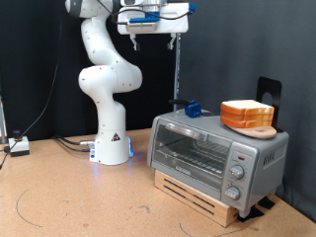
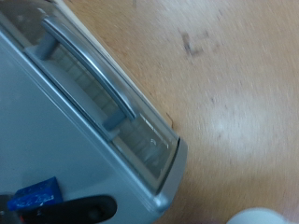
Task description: Make a piece of toast with the oven
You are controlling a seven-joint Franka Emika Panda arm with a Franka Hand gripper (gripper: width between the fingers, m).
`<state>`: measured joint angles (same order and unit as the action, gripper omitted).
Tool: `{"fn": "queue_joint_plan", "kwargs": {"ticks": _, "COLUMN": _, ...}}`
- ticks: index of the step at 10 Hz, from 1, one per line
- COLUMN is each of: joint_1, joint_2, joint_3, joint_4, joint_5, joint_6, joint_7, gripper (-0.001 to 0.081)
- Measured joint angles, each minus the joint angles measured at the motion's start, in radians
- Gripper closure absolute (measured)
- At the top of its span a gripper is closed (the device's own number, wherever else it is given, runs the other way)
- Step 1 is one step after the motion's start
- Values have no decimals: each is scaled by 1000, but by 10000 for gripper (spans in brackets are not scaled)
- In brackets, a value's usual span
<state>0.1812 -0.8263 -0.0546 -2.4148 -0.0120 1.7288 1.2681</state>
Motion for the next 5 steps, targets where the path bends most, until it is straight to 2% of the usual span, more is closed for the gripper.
{"fn": "queue_joint_plan", "kwargs": {"ticks": 1, "joint_1": 20, "joint_2": -6, "joint_3": -24, "joint_4": -27, "joint_5": -1, "joint_6": 51, "joint_7": -90, "gripper": -1}}
{"fn": "queue_joint_plan", "kwargs": {"ticks": 2, "joint_1": 14, "joint_2": -6, "joint_3": -20, "joint_4": -26, "joint_5": -1, "joint_6": 39, "joint_7": -51, "gripper": -1}}
{"fn": "queue_joint_plan", "kwargs": {"ticks": 3, "joint_1": 27, "joint_2": -7, "joint_3": -29, "joint_4": -26, "joint_5": 35, "joint_6": 35, "joint_7": -111, "gripper": -1}}
{"fn": "queue_joint_plan", "kwargs": {"ticks": 5, "joint_1": 83, "joint_2": -7, "joint_3": -91, "joint_4": -26, "joint_5": 88, "joint_6": 10, "joint_7": -304, "gripper": -1}}
